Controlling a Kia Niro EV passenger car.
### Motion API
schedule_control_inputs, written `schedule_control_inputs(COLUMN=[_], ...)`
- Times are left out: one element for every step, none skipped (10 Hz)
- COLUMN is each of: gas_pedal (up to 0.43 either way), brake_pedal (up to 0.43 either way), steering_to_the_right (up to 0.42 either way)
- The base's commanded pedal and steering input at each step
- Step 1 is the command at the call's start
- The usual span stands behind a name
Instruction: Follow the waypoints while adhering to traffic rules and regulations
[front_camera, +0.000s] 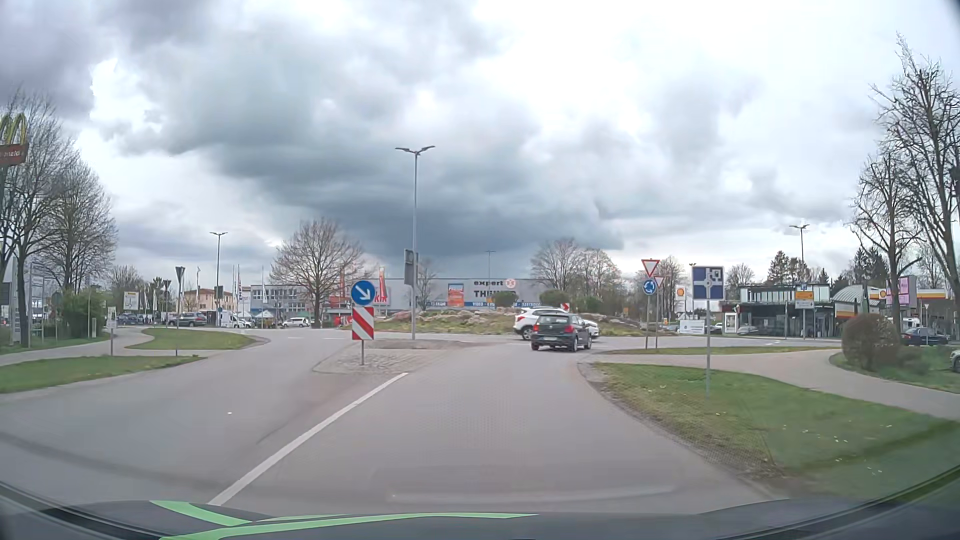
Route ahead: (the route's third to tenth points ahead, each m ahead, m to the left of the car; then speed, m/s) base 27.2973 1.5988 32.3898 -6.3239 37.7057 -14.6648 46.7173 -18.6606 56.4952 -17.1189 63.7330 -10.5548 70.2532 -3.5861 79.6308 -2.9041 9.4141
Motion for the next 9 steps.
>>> schedule_control_inputs(gas_pedal=[0.000, 0.000, 0.000, 0.000, 0.000, 0.000, 0.000, 0.000, 0.000], brake_pedal=[0.201, 0.201, 0.201, 0.201, 0.195, 0.183, 0.165, 0.159, 0.152], steering_to_the_right=[0.019, 0.019, 0.019, 0.019, 0.019, 0.019, 0.019, 0.020, 0.022])
